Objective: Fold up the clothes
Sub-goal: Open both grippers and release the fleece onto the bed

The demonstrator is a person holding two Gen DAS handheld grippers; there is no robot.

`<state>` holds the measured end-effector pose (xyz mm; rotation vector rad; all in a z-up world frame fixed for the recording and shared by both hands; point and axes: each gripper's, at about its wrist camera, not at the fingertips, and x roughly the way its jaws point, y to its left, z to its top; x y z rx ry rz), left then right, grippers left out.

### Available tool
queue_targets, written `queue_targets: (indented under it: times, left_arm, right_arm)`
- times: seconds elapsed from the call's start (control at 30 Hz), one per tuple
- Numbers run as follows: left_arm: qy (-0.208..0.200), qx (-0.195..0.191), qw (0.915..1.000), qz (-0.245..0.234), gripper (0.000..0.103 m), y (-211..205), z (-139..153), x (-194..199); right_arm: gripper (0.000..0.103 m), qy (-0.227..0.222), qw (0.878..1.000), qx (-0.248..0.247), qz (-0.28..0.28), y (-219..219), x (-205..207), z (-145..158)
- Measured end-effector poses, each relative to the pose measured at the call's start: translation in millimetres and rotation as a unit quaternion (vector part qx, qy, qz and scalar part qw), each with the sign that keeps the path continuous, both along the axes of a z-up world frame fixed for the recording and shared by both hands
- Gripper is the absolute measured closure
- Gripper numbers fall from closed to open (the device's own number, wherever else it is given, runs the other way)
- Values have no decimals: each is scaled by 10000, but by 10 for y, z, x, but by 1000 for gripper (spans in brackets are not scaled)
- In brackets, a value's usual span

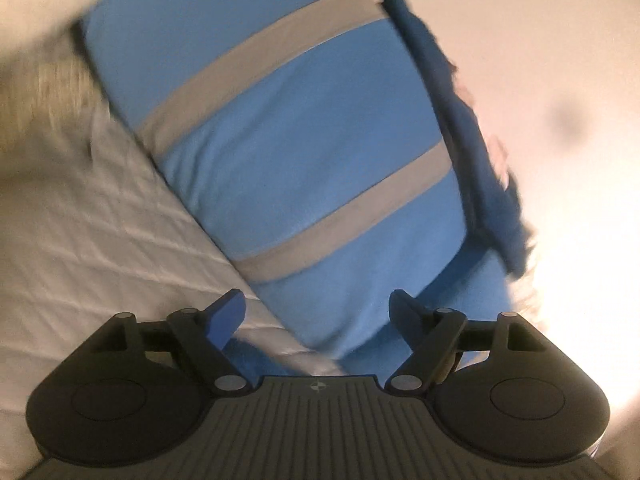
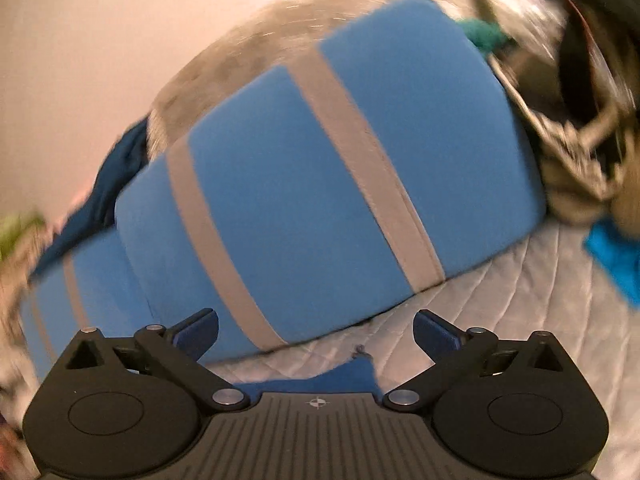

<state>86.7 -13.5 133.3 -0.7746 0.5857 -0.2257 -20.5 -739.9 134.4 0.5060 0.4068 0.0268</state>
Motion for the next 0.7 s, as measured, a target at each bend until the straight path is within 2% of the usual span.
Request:
queue_targets:
  times: [0.07, 0.17, 0.27, 0.43, 0.6, 0.7]
  left_arm:
    - [77, 814, 9967, 5, 23, -164, 102, -92]
    - [70, 1781, 9839, -148, 23, -445, 147, -228]
    - [71, 2401, 9704, -236, 23, -701, 178, -327]
    - [16, 3075, 9505, -447, 23, -1119, 183, -342]
    - [205, 3241, 9423, -813, 23, -1396, -95, -202]
    - [143, 3521, 9296, -1082, 23, -1504, -428, -164]
  right_arm:
    - [0, 60, 9990, -429, 103, 122, -64, 56]
    - [0, 240, 9959, -853, 162, 316, -123, 85]
    - [0, 427, 9913, -1210, 299, 532, -129, 94]
    - [0, 750, 9778, -1863, 606, 926, -30, 82]
    - [0, 951, 9791, -1711, 545, 1106, 163, 4]
    - [0, 1068, 9776, -1708, 606, 1195, 235, -157]
